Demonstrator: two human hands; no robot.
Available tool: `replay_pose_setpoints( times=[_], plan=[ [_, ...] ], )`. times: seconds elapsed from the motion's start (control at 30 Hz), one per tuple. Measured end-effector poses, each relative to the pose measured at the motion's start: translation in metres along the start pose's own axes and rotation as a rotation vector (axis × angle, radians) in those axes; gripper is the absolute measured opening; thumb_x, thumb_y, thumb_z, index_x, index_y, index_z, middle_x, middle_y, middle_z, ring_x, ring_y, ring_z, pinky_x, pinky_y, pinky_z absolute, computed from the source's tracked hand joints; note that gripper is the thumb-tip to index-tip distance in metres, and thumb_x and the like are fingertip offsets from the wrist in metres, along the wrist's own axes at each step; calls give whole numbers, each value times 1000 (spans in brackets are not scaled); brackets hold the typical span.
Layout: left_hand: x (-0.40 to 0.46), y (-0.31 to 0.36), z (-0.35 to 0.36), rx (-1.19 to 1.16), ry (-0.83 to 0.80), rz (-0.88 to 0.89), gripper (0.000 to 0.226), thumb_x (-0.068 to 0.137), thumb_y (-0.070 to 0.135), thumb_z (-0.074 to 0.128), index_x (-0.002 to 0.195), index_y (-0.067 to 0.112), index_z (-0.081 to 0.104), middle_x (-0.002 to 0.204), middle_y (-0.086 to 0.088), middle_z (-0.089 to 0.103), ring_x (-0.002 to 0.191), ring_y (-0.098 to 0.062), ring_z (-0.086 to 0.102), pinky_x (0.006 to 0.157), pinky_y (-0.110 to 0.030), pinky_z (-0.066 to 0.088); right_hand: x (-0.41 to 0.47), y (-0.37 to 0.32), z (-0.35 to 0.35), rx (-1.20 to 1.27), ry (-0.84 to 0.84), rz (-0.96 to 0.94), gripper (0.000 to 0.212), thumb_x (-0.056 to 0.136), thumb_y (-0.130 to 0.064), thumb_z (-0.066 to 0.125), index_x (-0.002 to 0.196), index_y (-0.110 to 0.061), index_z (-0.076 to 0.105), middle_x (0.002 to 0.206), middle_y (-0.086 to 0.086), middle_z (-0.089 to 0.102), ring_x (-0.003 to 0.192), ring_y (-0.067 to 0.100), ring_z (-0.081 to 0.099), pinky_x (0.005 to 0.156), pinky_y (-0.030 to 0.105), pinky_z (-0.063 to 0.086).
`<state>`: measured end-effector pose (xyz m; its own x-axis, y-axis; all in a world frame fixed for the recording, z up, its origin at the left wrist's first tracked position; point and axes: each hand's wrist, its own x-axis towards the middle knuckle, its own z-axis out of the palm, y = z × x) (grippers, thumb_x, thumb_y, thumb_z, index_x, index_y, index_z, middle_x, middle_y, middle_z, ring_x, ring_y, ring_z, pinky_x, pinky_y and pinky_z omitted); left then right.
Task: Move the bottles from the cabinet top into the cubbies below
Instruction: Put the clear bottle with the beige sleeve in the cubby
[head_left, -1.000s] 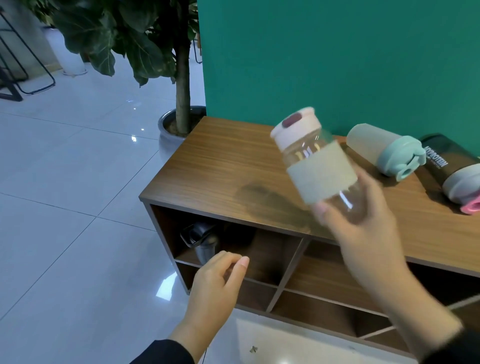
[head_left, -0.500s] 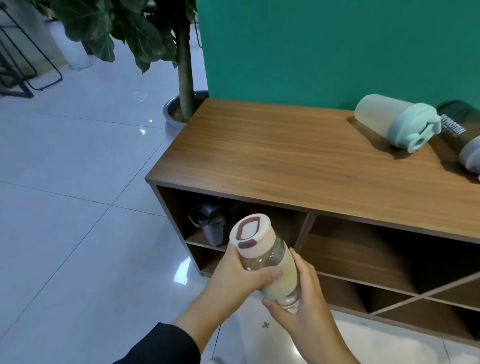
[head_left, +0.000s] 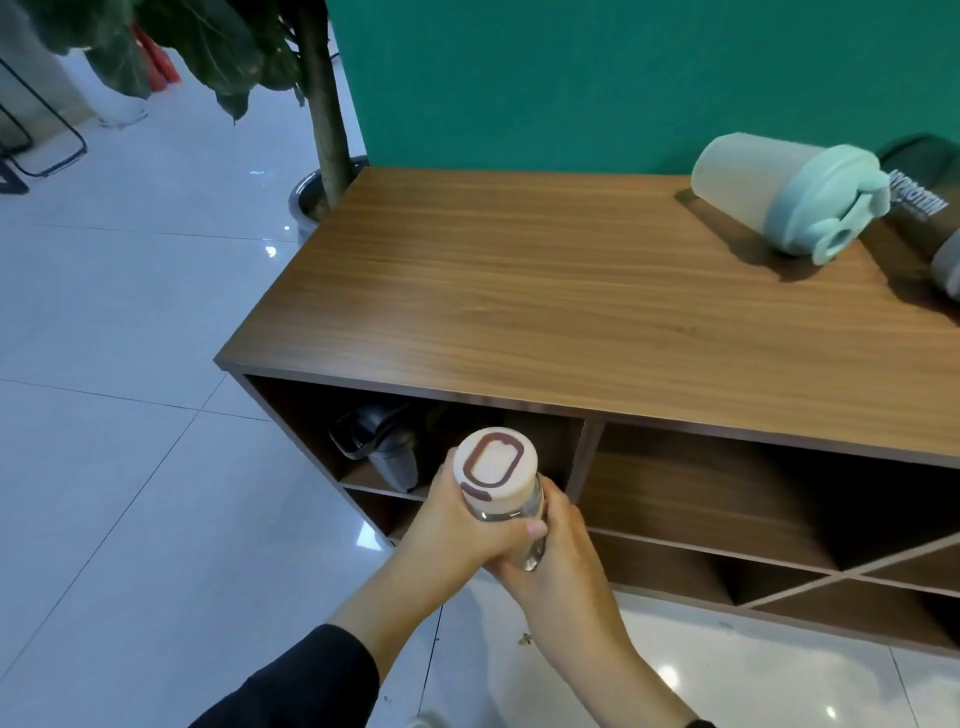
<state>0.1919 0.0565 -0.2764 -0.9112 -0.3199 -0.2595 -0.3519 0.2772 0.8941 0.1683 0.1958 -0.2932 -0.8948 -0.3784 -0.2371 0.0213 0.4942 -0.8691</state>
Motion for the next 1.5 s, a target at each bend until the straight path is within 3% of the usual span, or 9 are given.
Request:
replay_pose_setpoints(
  times=[0.23, 0.47, 0.6, 0.77, 1.03, 1.13, 1.2, 1.37, 1.5],
  plan=[
    [23, -5, 3, -20, 189, 1, 83, 61, 19, 91, 128, 24, 41, 111, 8, 66, 100, -4, 67, 87, -33, 58, 11, -5, -8, -115, -109, 22, 58, 89, -40, 71, 134, -51, 36, 129, -25, 51, 120, 3, 50, 92, 19, 41],
    [59, -16, 3, 20, 80, -4, 84, 69, 3, 86, 135, 22, 37, 113, 12, 62, 106, 1, 63, 86, -13, 48, 6, 7, -43, -174, -171, 91, 41, 94, -45, 61, 134, -38, 58, 121, -19, 66, 113, 2, 59, 92, 21, 49],
    [70, -17, 8, 34, 39, 36, 74, 72, -6, 82, 126, 23, 41, 109, 8, 63, 90, 17, 61, 77, -1, 46, 5, 14, -69, -152, -94, 112, 34, 95, -44, 60, 127, -35, 64, 103, -20, 69, 98, -3, 61, 82, 16, 50],
    [79, -18, 10, 2, 46, 63, 71, 68, -11, 84, 110, 36, 51, 106, 6, 69, 90, 13, 66, 75, -4, 49, 0, 14, -89, -136, -27, 106, 28, 96, -45, 57, 122, -40, 65, 100, -28, 64, 93, -11, 58, 72, 6, 44],
    [86, -18, 18, 13, 47, 43, 77, 69, -5, 86, 113, 45, 47, 110, 12, 66, 97, 18, 62, 84, -4, 46, -15, -2, -105, -44, 49, -12, 17, 94, -49, 55, 107, -48, 67, 102, -25, 70, 101, -5, 62, 70, 3, 46],
    [80, -24, 14, -21, 50, -25, 91, 67, -2, 88, 139, 31, 43, 133, 1, 59, 122, -7, 59, 108, -33, 46, -30, -20, -117, -29, 193, -295, 32, 95, -52, 47, 89, -37, 74, 87, -17, 73, 94, 1, 67, 71, 6, 47],
    [74, -28, 11, 25, 94, -69, 97, 69, 3, 89, 147, 21, 35, 140, -4, 52, 127, -20, 54, 108, -46, 45, -37, -35, -133, -6, 374, -520, 36, 98, -39, 49, 78, -25, 74, 73, -9, 71, 79, 9, 70, 68, 12, 49],
    [48, -20, 4, 185, 387, -15, 21, 92, 26, 68, 101, 20, 49, 83, -5, 62, 76, -21, 62, 59, -30, 45, -17, -60, -183, 46, 699, -621, 15, 100, -13, 55, 97, -16, 69, 93, -3, 66, 92, 10, 64, 79, 20, 49],
    [25, -6, -1, 275, 333, 72, 47, 98, 34, 58, 59, 17, 39, 46, 5, 39, 46, -13, 38, 50, -32, 31, 33, -64, -217, 61, 739, -340, 33, 95, -32, 64, 125, -21, 59, 125, 0, 58, 117, 10, 55, 95, 25, 48]
  ],
)
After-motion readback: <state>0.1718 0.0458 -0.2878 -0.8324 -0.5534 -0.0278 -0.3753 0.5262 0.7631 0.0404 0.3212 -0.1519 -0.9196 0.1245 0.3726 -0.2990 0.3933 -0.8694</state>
